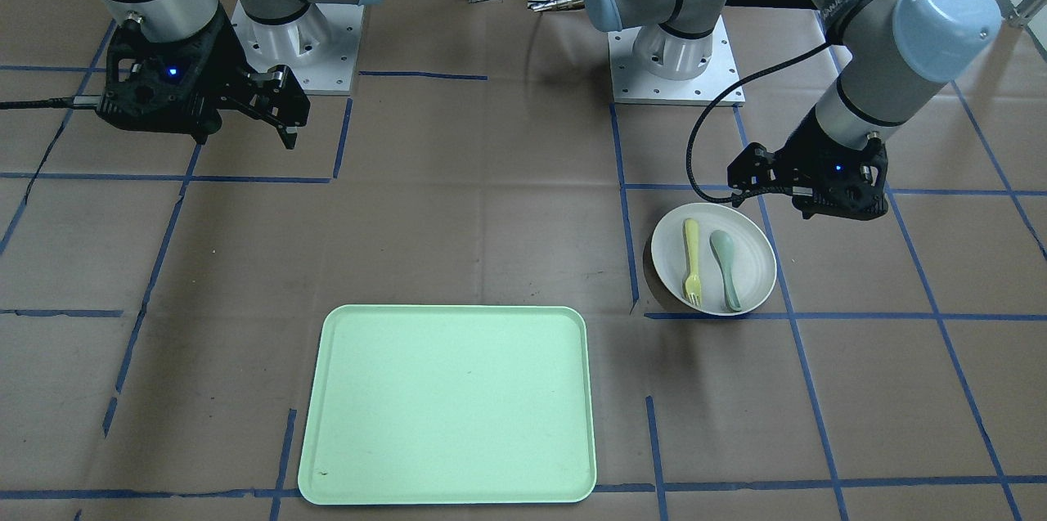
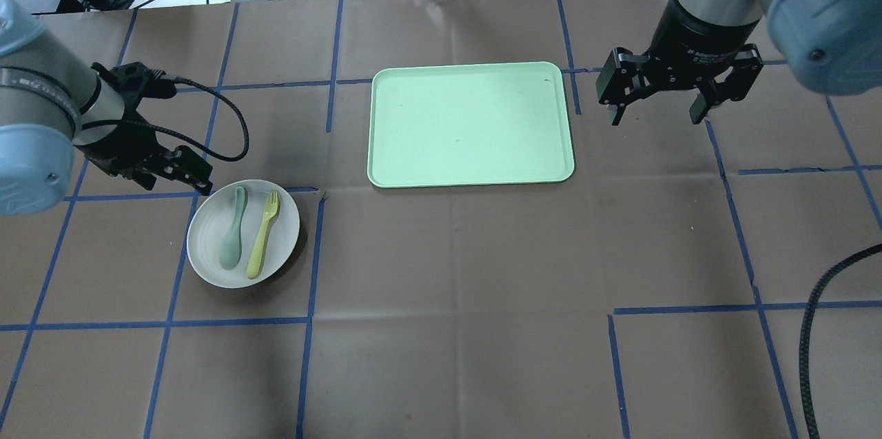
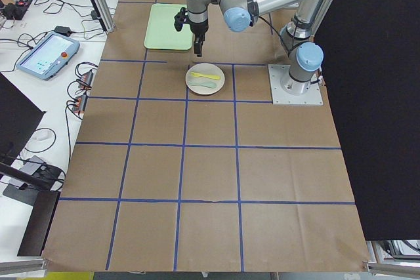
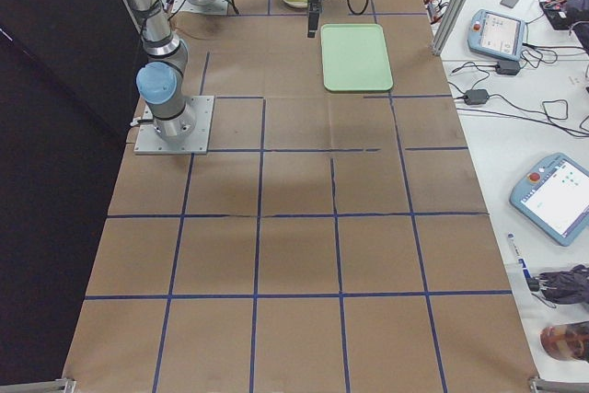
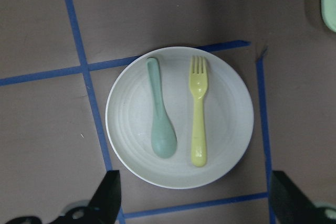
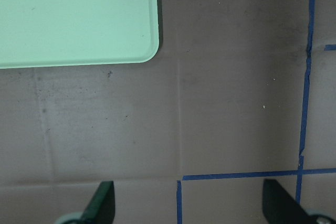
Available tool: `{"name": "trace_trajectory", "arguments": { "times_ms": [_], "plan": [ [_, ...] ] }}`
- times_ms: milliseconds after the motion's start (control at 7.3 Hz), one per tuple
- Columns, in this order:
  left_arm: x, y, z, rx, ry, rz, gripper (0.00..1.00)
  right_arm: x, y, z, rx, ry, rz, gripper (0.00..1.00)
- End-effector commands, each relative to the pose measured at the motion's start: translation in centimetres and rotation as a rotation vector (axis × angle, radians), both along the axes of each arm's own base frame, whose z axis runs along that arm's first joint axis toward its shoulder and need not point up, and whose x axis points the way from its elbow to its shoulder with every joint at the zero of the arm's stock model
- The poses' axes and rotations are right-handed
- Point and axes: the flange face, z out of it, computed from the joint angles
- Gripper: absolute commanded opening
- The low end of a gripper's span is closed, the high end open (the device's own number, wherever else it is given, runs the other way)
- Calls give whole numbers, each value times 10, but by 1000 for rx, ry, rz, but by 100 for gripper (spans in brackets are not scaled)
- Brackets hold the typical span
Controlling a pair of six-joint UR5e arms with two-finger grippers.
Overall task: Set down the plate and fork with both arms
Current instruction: 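Move the left gripper down to the white plate's rim and grasp it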
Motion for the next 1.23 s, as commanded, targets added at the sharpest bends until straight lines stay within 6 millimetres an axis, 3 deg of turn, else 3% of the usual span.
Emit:
{"name": "trace_trajectory", "arguments": {
  "times_ms": [0,137,411,959,1096],
  "plan": [
    [49,1,-56,84,46,60,100,0,0,0,0,0,0,100],
    [71,-4,-86,114,72,84,100,0,1,1,0,0,0,100],
    [84,-6,-119,128,148,107,100,0,0,0,1,0,0,100],
    [85,-12,-139,111,186,121,99,0,1,1,0,0,0,100],
    [84,-12,-142,114,189,120,93,1,1,1,0,0,1,100]
  ]
}}
